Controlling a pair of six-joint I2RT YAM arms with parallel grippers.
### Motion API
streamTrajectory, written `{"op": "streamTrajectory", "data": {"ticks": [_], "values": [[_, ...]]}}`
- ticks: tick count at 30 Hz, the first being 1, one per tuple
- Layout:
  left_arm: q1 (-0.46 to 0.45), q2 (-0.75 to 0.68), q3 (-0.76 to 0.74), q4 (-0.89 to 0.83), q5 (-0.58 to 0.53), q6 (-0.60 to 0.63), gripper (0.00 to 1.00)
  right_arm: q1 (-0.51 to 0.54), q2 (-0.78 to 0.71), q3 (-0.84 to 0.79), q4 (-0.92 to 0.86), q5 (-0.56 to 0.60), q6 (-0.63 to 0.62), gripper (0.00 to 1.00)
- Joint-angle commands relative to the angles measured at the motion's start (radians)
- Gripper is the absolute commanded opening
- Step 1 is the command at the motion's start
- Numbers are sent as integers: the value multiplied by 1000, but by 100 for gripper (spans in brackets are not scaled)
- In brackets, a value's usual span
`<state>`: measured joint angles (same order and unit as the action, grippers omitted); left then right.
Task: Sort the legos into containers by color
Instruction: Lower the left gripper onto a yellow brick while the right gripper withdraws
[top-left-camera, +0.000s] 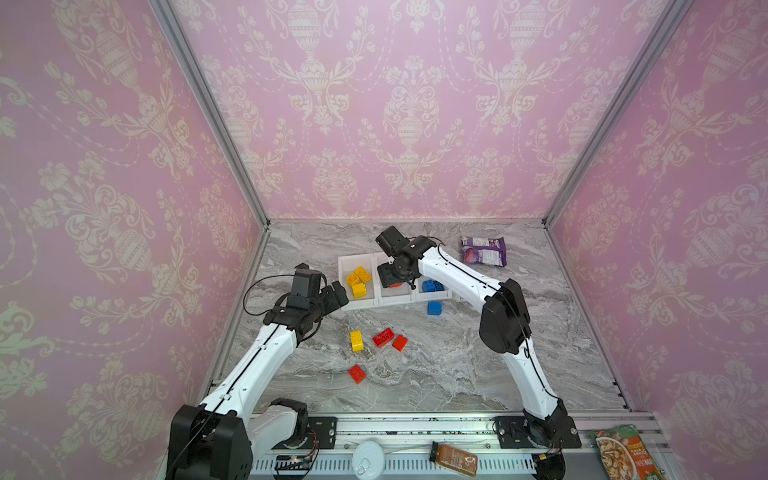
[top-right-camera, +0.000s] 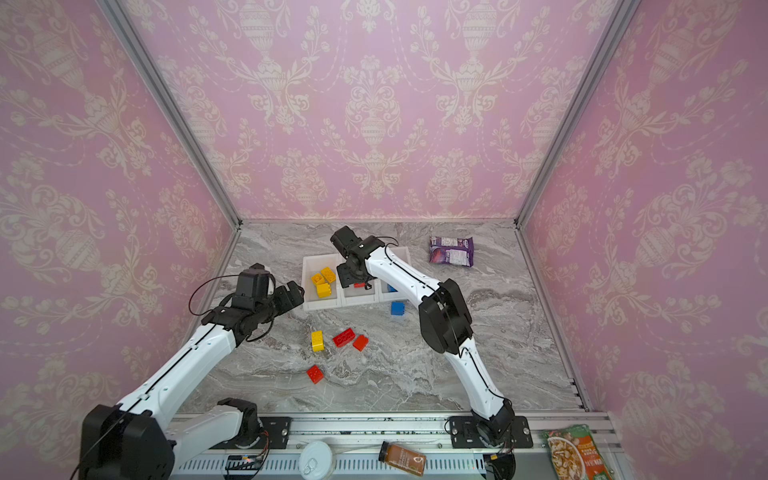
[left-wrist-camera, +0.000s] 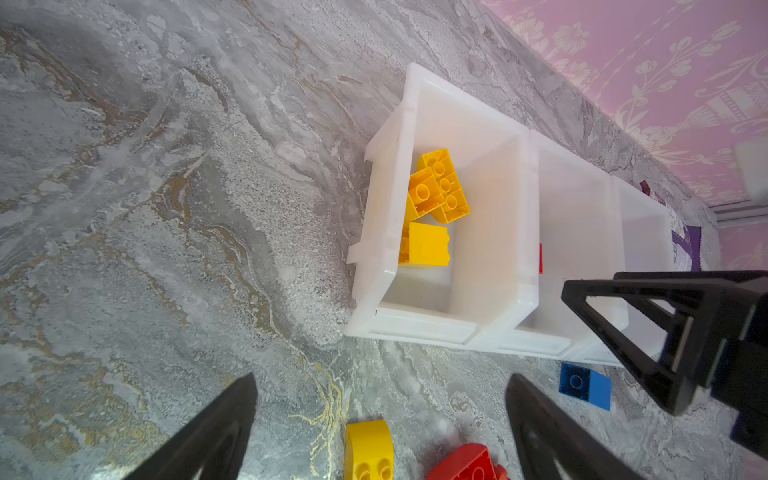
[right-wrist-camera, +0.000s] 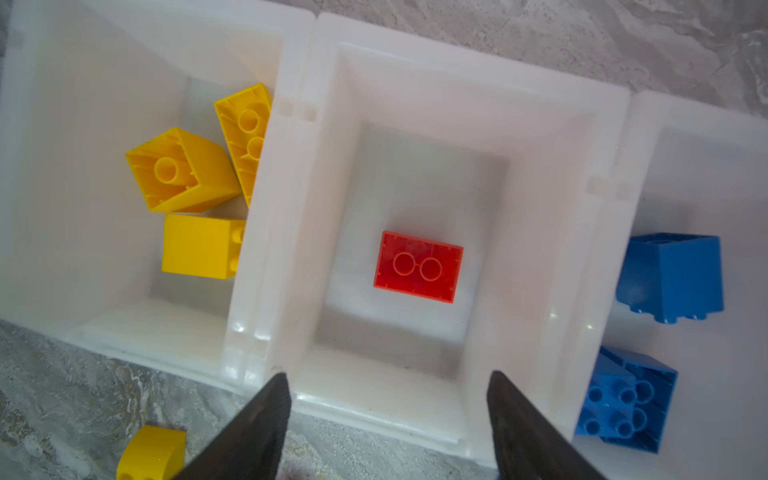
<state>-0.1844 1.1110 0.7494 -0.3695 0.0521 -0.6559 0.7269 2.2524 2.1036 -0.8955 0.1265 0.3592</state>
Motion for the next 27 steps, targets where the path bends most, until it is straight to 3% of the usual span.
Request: {"op": "streamTrajectory", "data": {"ticks": [1,13,20,27], "values": [[-8,-4,3,-58,26,-11,95,17,-109,-88,46,-26,-3,83],[-161,88,-7,-166,26,-56,93,24,-395,-527,219,-107,54,91],[-235,197,25,-279,20,-57,83,24,-485,-666,251,-120,75,92],[-262,255,51,-304,15,-52,80,21,-565,-778,301,-161,87,93]]}}
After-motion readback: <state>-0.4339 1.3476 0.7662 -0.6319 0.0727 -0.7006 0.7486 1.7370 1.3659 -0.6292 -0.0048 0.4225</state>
